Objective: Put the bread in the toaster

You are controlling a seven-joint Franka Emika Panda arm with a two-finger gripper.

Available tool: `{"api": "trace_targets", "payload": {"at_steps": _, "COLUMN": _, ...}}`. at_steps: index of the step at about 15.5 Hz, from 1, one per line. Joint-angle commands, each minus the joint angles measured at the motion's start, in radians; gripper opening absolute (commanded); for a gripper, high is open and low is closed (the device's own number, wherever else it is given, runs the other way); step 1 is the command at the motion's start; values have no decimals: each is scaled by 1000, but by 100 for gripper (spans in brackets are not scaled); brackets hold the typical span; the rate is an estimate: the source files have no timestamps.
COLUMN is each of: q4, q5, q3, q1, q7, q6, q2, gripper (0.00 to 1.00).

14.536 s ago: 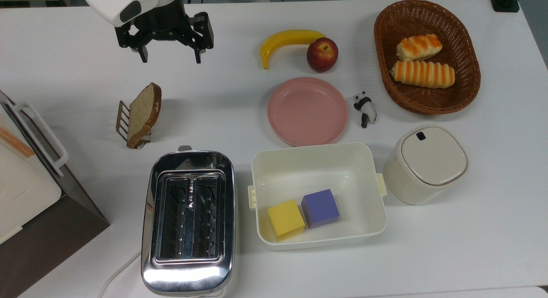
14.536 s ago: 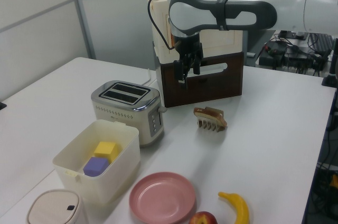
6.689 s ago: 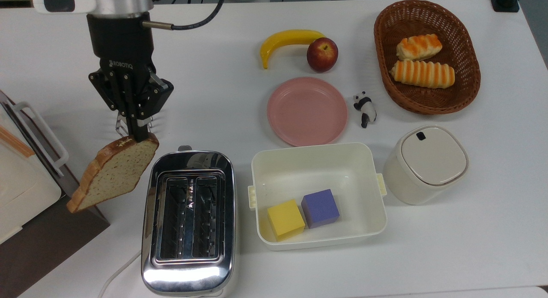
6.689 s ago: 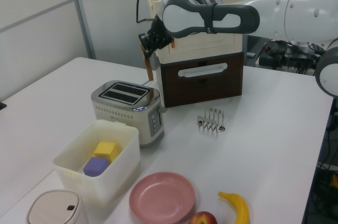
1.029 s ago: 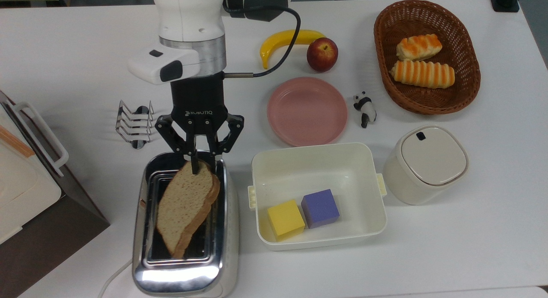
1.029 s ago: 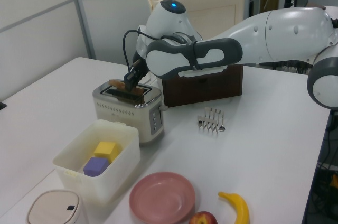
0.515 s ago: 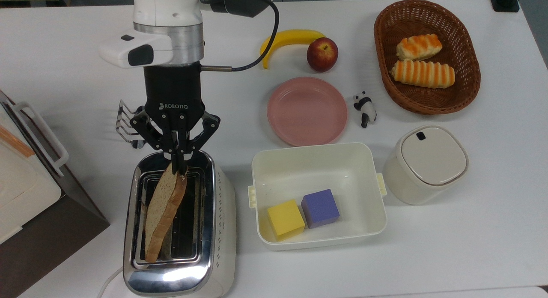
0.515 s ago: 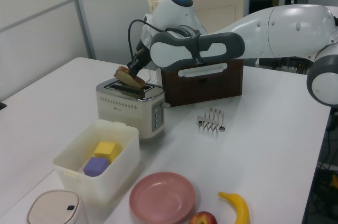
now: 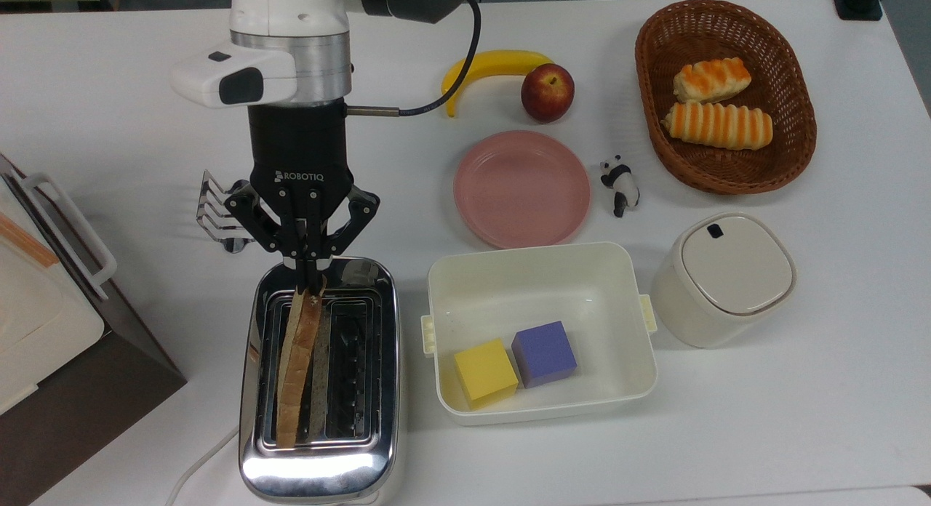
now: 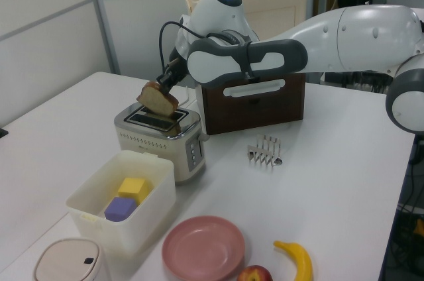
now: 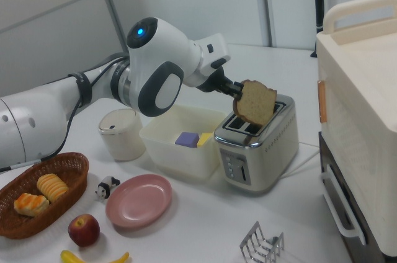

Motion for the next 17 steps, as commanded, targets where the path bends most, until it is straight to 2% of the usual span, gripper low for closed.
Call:
{"api": "trace_targets", "payload": {"at_steps": 1, "q4": -25, "q5": 3, "q3": -8, "q1": 0, "q7": 77, "q6": 15, "q2": -10, "gripper": 0}}
{"api": "trace_targets", "payload": {"at_steps": 3, "q4": -24, "q5": 5, "q3": -8, "q1": 3, "q7": 120, "q6": 15, "q2": -15, "gripper": 0}}
{"api": "trace_targets", "payload": {"at_steps": 14, "q4": -25, "q5": 6, "q3": -5, "q1": 6, "q7": 148, "q6": 4, "q2": -73, "gripper": 0}}
{"api": "trace_targets", "payload": {"at_steps": 17, "q4": -27, "q5": -6, "q3": -5, "q1": 6, "q7": 139, "q6": -83, "q2": -76, "gripper": 0}}
